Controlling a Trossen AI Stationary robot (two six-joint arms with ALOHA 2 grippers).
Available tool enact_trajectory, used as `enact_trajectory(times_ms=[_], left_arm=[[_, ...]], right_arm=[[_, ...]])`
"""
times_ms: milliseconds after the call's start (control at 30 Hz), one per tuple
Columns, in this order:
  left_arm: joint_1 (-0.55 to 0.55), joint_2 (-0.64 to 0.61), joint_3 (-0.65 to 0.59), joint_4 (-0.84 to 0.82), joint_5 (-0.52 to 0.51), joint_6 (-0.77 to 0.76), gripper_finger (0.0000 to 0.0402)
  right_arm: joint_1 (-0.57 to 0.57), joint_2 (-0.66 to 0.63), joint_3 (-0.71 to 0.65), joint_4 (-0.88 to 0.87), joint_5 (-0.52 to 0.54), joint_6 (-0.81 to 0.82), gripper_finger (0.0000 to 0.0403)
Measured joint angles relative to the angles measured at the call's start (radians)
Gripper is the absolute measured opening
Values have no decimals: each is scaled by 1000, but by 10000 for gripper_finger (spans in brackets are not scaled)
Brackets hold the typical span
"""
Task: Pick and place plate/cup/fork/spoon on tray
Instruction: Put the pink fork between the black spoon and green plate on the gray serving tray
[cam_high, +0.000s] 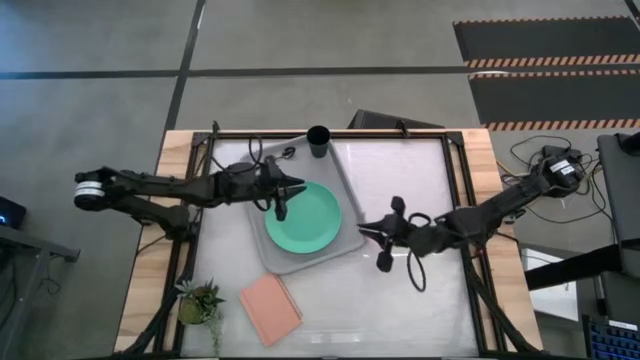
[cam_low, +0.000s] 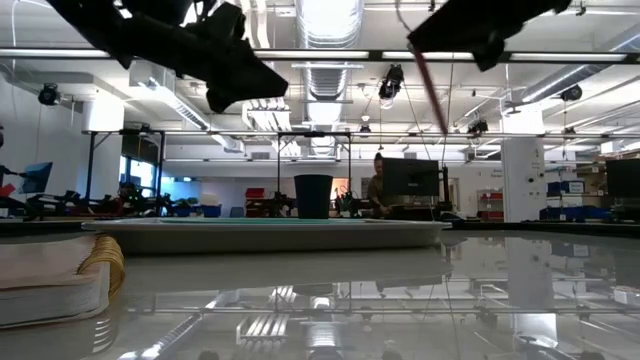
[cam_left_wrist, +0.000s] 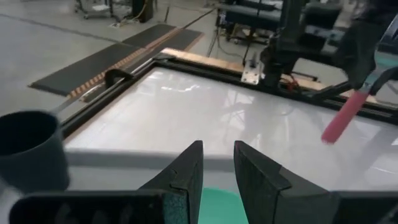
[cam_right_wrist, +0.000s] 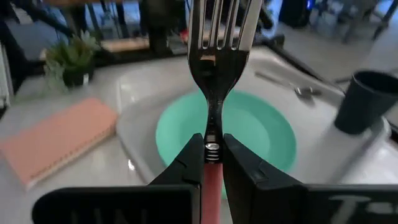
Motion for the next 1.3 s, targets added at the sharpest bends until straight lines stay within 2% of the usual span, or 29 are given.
enact_trajectory(times_ms=[133, 267, 433, 600, 867, 1300], left_arm=[[-27, 68, 0, 90, 7, 0, 73], [-53, 128, 0, 187, 57, 0, 73], [-86, 186, -1, 309, 72, 0, 73], [-108, 228, -1, 387, 73, 1, 73], [-127, 277, 0, 451, 73, -1, 73], [-131, 350, 0, 577, 72, -3, 73]], right_arm=[[-62, 50, -56, 250, -11, -93, 23], [-120, 97, -98, 433, -22, -127, 23], [-188, 161, -111, 598, -116, -130, 23], [-223, 223, -111, 725, -120, -169, 23], [-267, 274, -110, 841, -165, -170, 23], [-277, 278, -86, 852, -204, -179, 23]])
